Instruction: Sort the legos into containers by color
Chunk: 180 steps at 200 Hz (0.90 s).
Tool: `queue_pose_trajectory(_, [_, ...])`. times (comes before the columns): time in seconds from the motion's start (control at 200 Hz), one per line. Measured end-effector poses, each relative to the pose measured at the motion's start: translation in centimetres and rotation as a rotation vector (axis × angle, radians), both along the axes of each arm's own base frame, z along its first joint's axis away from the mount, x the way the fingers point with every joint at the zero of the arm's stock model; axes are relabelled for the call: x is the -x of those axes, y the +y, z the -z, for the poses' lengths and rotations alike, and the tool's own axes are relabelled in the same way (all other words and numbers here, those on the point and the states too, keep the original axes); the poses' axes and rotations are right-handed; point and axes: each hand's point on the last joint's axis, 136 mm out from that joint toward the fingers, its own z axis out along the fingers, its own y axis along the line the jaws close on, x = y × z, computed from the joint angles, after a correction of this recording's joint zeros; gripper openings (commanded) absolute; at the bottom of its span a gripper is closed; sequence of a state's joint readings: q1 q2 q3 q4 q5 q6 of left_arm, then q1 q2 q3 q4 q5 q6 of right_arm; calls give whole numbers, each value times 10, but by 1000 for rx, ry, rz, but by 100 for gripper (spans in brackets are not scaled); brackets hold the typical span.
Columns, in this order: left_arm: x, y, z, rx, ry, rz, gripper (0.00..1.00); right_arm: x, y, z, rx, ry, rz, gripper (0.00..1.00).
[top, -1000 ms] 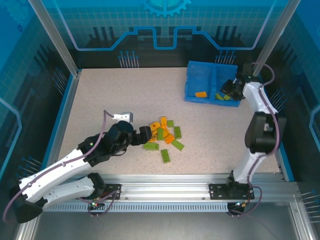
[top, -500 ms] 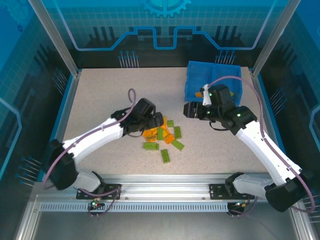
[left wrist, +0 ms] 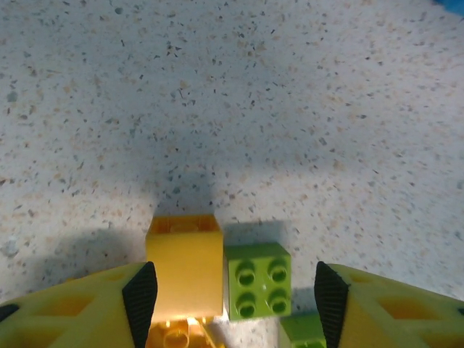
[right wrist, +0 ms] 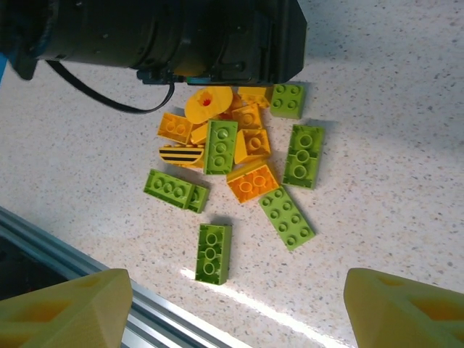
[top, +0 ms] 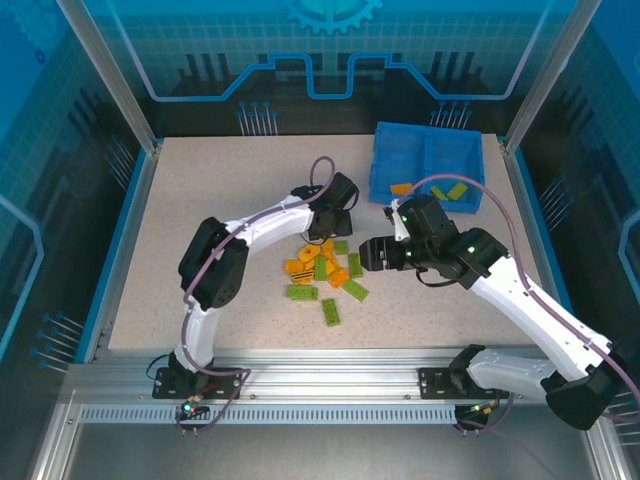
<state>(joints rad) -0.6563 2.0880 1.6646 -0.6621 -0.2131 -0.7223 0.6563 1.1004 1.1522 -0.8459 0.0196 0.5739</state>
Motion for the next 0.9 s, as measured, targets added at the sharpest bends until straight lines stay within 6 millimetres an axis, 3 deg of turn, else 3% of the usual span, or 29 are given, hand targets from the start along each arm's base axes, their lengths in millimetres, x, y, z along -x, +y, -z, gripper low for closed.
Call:
queue_pose_trajectory(0.2, [1, 8, 17, -73, 43, -12, 61, 5, -9, 5, 25, -3, 9, 80])
queue_pose_trajectory(0.515, [3, 18, 21, -128, 52, -3, 53, 7, -11, 10, 33, 4, 12, 80])
queue_pose_trajectory(0.725, [8, 18, 46, -150, 102, 7, 50, 7, -11, 10, 33, 5, 12, 80])
queue_pose_trajectory(0.9, [9, 18, 51, -151, 115, 20, 28, 7, -11, 10, 33, 6, 12, 80])
